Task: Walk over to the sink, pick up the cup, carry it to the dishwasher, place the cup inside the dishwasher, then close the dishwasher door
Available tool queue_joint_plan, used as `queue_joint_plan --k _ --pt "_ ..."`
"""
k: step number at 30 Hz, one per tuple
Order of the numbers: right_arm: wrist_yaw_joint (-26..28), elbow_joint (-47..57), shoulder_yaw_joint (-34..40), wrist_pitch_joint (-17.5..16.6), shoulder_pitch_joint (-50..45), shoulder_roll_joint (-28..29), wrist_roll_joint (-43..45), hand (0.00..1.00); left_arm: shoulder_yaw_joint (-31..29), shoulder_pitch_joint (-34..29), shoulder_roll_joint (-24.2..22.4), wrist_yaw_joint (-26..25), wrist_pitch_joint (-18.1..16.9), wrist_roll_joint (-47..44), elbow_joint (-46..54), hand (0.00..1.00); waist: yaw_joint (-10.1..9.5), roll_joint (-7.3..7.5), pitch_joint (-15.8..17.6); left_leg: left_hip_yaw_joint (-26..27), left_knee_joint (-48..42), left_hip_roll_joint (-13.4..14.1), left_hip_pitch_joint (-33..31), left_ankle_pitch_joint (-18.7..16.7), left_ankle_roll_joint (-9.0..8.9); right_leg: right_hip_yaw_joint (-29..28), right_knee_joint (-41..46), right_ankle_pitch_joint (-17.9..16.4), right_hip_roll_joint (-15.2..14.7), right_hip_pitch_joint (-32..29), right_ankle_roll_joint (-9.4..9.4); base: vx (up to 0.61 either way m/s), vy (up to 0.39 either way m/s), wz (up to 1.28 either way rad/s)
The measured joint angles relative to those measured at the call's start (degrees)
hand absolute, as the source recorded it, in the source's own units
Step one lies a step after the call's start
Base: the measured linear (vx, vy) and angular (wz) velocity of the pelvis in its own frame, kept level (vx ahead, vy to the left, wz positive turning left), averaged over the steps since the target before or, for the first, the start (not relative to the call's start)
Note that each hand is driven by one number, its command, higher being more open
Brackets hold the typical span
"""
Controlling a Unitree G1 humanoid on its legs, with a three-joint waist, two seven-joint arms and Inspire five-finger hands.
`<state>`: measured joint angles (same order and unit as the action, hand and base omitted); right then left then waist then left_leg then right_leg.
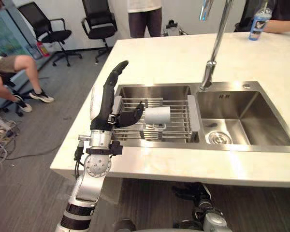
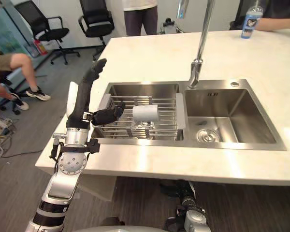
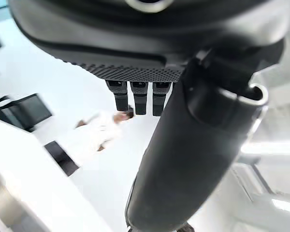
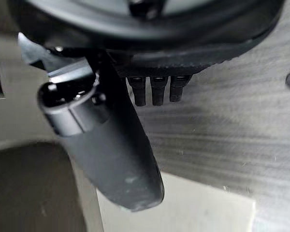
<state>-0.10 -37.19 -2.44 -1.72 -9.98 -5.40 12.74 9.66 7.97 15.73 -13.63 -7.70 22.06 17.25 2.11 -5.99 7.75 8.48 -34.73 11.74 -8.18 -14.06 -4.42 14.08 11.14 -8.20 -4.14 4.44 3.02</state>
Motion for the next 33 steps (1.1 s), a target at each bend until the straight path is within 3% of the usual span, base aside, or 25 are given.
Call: queue_joint_plan --k 1,2,3,6,9,15,23,33 --pt "0.14 -0.58 -0.28 0.00 0.01 -0.36 0.36 0.90 0.41 0.73 0.73 0.40 -0.11 0.55 -0.23 0.90 0.09 -0.43 -0.32 -0.20 5.64 -0.85 0.01 1.91 0.29 -0.03 0.37 -0.34 -0.21 -0.07 -0.65 0.18 0.113 0.05" --pt "0.62 -0.68 -0.35 0.32 0.36 -1.43 1.16 0.90 1.10 2.63 1.55 1.34 -0.30 1.60 -0.82 0.90 0.12 -2.52 -1.03 -1.57 16.09 -1.17 0.18 12.16 -0.06 -0.39 1.91 -1.33 0.74 -0.85 -2.32 0.21 0.166 0.01" --pt "0.99 -3.25 -0.37 0.40 1.63 -1.61 1.15 0.90 1.39 3.97 2.58 1.80 -0.75 2.47 -2.59 0.90 0.27 -2.37 -1.51 -1.88 19.22 -1.94 2.27 11.29 -0.83 -2.03 3.22 -2.12 0.51 -1.17 -3.46 0.18 0.144 0.05" --pt "1.33 -5.37 -0.19 0.42 2.24 -0.51 1.17 0.90 2.37 5.24 4.86 3.21 -0.34 2.75 -6.78 0.90 0.54 -0.17 -1.71 -1.17 23.11 -4.29 3.98 12.52 -0.17 -4.80 2.48 -2.68 -1.10 -1.57 -4.26 0.09 0.112 0.03" --pt "1.73 -6.70 -0.19 0.41 2.93 -0.49 1.16 0.90 5.41 5.89 6.56 6.40 0.83 2.60 -10.53 0.90 0.85 -0.12 -1.77 0.05 30.02 -5.96 8.70 15.27 0.19 -5.95 1.51 -2.67 -2.15 -0.11 -4.33 0.05 0.034 -0.11" --pt "2.37 -9.53 -0.27 0.42 5.02 -0.05 1.15 0.90 13.28 10.13 5.21 9.99 -0.10 2.05 -13.81 0.90 2.76 -0.11 -2.07 0.12 37.25 -6.02 11.54 18.59 -0.24 -6.08 -0.06 -2.08 -1.46 -0.08 -5.20 0.01 -0.016 -0.02" --pt "2.48 -11.54 -0.29 0.44 6.09 -0.63 1.11 0.90 17.31 11.04 3.20 12.17 0.46 2.03 -21.51 0.90 3.71 -0.05 -2.05 0.16 39.68 -6.21 12.31 19.11 -0.31 -6.41 -1.77 -1.18 -1.27 0.05 -5.93 0.04 -0.004 -0.05" --pt "2.60 -12.01 -0.35 0.53 6.41 -1.07 1.12 0.90 17.70 11.10 3.05 12.21 2.26 2.19 -26.67 0.90 4.40 -0.02 -2.03 0.08 39.71 -6.49 12.07 19.27 -0.08 -6.94 -5.41 1.22 -1.40 0.87 -6.27 -0.03 0.014 -0.03"
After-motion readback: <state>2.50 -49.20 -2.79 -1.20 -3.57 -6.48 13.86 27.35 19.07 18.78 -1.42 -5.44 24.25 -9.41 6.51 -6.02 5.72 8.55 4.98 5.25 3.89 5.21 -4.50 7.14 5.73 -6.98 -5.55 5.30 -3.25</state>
